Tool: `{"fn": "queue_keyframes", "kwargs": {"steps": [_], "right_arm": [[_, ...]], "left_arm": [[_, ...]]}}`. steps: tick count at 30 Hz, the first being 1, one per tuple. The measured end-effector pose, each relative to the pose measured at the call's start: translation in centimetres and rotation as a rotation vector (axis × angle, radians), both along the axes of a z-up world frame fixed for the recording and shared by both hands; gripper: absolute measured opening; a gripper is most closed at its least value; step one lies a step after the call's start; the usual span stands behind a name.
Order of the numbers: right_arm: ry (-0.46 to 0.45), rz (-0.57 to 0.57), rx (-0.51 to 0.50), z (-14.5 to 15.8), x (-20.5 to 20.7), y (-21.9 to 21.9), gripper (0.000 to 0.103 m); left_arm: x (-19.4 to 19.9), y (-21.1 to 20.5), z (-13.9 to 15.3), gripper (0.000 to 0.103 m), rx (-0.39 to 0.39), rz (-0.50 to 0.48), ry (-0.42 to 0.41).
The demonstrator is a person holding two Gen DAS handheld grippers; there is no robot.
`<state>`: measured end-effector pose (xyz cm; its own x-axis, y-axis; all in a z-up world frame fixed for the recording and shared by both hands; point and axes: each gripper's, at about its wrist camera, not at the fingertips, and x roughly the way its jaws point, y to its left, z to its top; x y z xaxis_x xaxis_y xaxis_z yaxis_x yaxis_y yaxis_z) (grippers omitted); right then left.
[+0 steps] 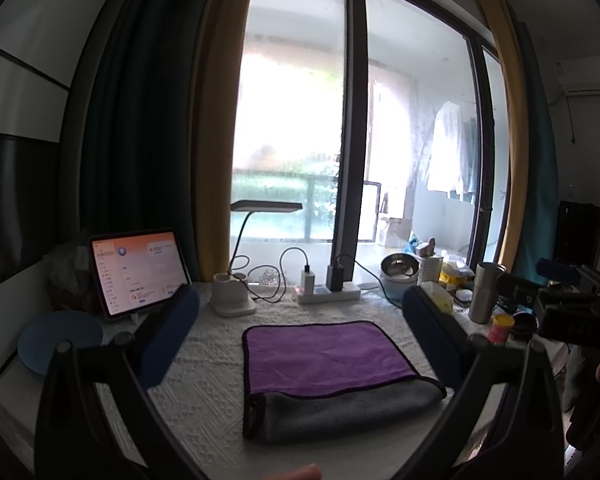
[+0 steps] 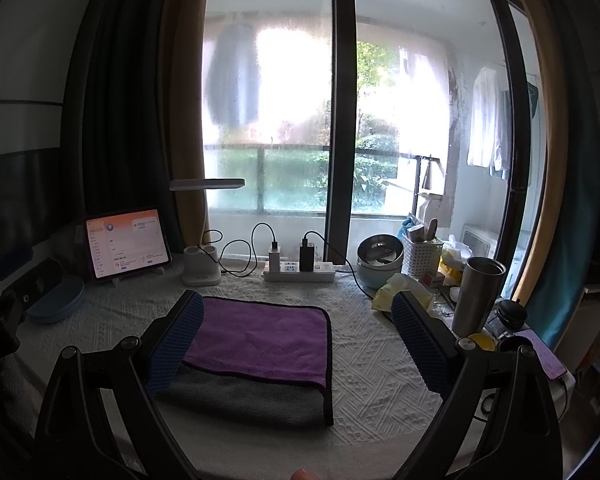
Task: Fold towel
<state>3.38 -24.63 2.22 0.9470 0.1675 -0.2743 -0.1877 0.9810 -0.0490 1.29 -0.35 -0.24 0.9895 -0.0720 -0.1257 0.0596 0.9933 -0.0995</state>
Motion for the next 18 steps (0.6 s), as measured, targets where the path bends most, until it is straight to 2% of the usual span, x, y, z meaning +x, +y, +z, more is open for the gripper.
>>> {"fn": "queue_keyframes", "kwargs": {"steps": [18], "right_arm": [[0.016,-0.002,0.004,-0.79,0.73,-0.14,0.097]], "left_arm": [[0.67,-0.19,-0.64,0.102,0.01,-0.003,0.04]]}}
